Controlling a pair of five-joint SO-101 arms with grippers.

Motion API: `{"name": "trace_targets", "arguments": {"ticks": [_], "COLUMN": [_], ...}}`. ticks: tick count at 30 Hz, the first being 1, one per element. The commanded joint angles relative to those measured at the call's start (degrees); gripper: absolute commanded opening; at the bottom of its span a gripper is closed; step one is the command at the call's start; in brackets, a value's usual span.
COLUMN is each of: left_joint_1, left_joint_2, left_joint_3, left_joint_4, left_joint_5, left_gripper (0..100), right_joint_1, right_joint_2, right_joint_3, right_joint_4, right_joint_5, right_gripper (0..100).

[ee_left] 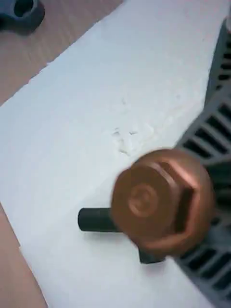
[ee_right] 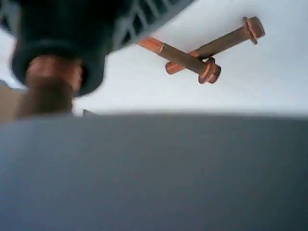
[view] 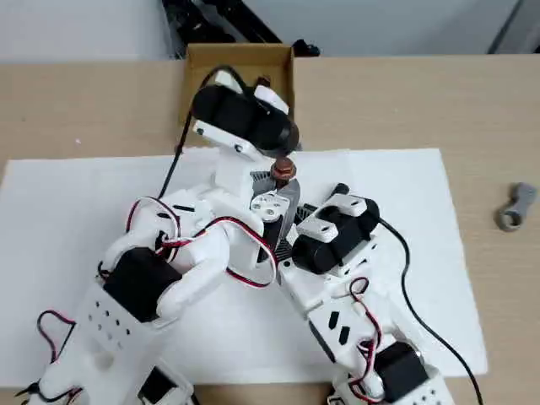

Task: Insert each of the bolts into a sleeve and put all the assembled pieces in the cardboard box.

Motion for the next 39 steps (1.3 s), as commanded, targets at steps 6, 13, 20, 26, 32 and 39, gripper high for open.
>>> {"name": "trace_targets", "arguments": {"ticks": [6,13,20,26,32,39], "left_joint_1": [-0.4,-0.4,-1.4,-11.8,-22.1,-33.9], "left_joint_2": [-0.4,-0.5,-0.6,-0.6,-0.7,-4.1], "left_joint_3": [-6.7,-12.4,-19.3,-19.7,-19.7,-19.5], "left_joint_4": [7.2,14.1,18.4,17.7,19.7,25.7], "left_joint_5": [0.5,0.5,-3.0,-7.5,-9.3,-9.4], "left_gripper": [12,17,17,1,1,1], "right_joint_1": [-0.2,-0.1,3.6,9.4,9.9,11.4], "right_joint_2": [-0.3,-0.3,-0.1,4.1,18.1,39.6], "right_joint_3": [-1.1,-1.1,-1.1,-4.6,-13.7,-24.1], "right_joint_4": [-1.3,-1.3,-4.9,-9.5,-18.2,-28.6], "right_joint_5": [0.3,0.4,0.4,0.5,0.3,0.1], "right_gripper": [0.2,0.2,0.2,0.2,0.2,0.2]}}
